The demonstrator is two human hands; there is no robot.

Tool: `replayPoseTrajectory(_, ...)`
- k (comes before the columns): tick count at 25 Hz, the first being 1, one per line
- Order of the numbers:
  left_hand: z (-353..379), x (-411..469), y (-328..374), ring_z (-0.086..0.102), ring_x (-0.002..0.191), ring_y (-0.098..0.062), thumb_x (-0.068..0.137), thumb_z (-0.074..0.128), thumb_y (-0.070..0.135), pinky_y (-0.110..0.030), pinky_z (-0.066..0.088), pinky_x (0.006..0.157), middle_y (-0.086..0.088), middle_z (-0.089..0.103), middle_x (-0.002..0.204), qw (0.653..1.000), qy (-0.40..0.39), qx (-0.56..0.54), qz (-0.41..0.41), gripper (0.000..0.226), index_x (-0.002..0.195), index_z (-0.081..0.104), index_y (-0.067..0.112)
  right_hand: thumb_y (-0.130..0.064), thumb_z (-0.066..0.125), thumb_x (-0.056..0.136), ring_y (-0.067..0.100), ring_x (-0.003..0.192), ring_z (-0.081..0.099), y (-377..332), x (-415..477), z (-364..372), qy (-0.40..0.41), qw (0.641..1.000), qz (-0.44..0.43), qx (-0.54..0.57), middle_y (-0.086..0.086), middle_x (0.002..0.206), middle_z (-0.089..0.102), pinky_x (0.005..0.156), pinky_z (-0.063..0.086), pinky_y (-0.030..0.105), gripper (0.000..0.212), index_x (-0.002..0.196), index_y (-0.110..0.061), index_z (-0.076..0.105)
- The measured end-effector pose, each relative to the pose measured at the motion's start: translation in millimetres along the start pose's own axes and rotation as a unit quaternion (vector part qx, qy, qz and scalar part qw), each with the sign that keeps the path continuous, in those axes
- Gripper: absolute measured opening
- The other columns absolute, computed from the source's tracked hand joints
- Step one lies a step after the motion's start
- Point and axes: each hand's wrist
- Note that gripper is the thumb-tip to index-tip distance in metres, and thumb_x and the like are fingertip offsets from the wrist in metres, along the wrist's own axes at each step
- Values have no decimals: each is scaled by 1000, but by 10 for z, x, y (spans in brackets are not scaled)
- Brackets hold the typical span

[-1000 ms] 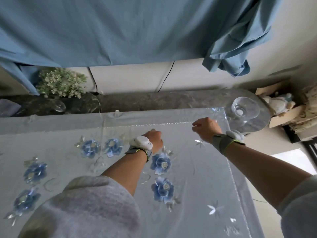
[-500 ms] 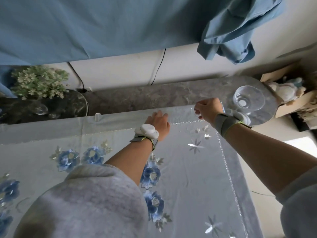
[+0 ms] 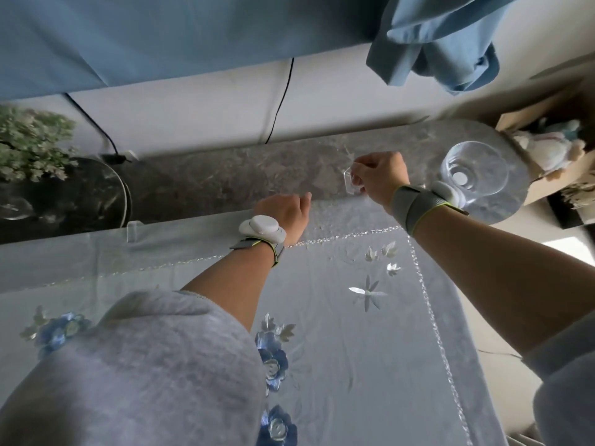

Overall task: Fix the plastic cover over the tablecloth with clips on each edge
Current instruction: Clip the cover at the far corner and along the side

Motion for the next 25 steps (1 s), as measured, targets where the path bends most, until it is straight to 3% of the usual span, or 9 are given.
replayPoseTrajectory(5,14,-17,37,67,83,-35,102,20,38,-32,38,64,-9,71,91,998,45,24,26,49,101,64,16,-14,67,84,10,53,62,-28,152,236,-55,998,13,-36,5,68,70,62,58,29,14,72,-19,71)
replayPoseTrajectory(9,5,-29,-3,65,72,-32,102,20,37,-29,36,59,-5,64,75,998,53,8,26,48,86,61,17,-10,72,83,11,49,62,-30,250,379,-115,990,49,-58,5,64,66,52,52,22,7,87,-4,74)
replayPoseTrajectory(13,-3,-23,-10,56,61,-27,102,21,41,-29,41,60,-1,53,65,998,60,-35,10,50,67,48,17,-10,73,82,12,55,65,-29,261,400,-146,984,34,-94,5,66,69,54,55,22,8,87,-4,75)
replayPoseTrajectory(16,-1,-30,3,56,60,-27,102,20,42,-30,43,60,-1,53,63,997,61,-44,5,53,65,46,17,-10,72,84,6,48,63,-78,253,351,-174,981,65,-64,4,66,70,44,50,13,7,87,-4,73)
replayPoseTrajectory(18,-2,-36,0,59,61,-28,102,20,42,-31,46,61,0,52,61,997,60,-47,3,53,63,45,16,-12,74,82,4,45,64,-93,274,314,-189,978,87,-30,2,61,72,46,52,14,12,88,-2,72)
replayPoseTrajectory(22,3,-29,3,58,61,-27,102,18,43,-31,44,61,0,52,61,997,54,-54,-3,54,62,44,16,-15,79,76,15,65,70,-110,300,213,-215,971,107,12,8,78,75,67,60,24,24,94,-1,72)
replayPoseTrajectory(25,14,-30,10,54,61,-27,101,18,42,-31,40,61,-1,56,65,997,59,-48,-11,54,63,45,15,-11,77,78,11,56,64,-161,229,143,-232,968,89,32,11,77,72,62,59,19,21,94,1,70)
Point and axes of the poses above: each hand's wrist, its own x-axis towards the middle knuckle, its own z-axis out of the palm, y = z × x
